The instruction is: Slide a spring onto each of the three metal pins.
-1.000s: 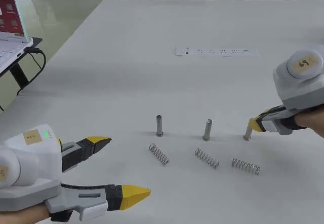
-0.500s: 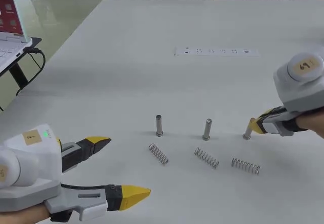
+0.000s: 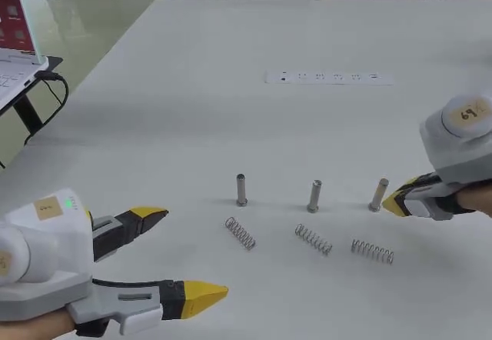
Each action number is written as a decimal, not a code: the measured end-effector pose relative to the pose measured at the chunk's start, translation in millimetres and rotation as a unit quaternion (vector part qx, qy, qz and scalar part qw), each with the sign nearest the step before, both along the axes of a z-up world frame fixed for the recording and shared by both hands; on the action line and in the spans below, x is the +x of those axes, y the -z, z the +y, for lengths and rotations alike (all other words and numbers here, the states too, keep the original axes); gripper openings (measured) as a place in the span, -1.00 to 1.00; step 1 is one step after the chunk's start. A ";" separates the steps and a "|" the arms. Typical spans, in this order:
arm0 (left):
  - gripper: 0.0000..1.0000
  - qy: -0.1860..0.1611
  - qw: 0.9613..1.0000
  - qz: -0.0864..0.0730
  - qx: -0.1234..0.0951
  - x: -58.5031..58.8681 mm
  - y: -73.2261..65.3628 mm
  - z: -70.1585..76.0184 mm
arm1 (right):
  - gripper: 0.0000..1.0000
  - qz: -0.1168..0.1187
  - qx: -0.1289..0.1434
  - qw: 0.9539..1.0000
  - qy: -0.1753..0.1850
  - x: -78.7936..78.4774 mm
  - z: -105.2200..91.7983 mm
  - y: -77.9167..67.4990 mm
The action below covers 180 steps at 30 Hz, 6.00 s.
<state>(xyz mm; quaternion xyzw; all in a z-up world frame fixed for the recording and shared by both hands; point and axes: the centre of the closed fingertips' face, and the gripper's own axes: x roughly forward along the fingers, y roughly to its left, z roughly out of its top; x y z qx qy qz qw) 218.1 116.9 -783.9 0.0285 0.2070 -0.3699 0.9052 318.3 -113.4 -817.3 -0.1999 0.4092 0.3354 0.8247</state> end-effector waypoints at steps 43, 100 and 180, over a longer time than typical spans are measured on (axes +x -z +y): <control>0.57 -0.007 1.000 -0.001 -0.007 0.8 -2.0 0.9 | -0.76 0.076 -0.120 0.965 -0.220 -48.5 42.0 34.4; 0.57 -0.003 1.000 -0.001 -0.004 0.5 -2.0 0.1 | -0.84 0.020 -0.029 0.985 -0.168 -38.9 45.2 -0.5; 0.56 -0.002 1.000 0.007 0.004 -0.1 1.1 -3.5 | -0.84 -0.142 0.175 0.974 0.001 26.3 5.3 -58.3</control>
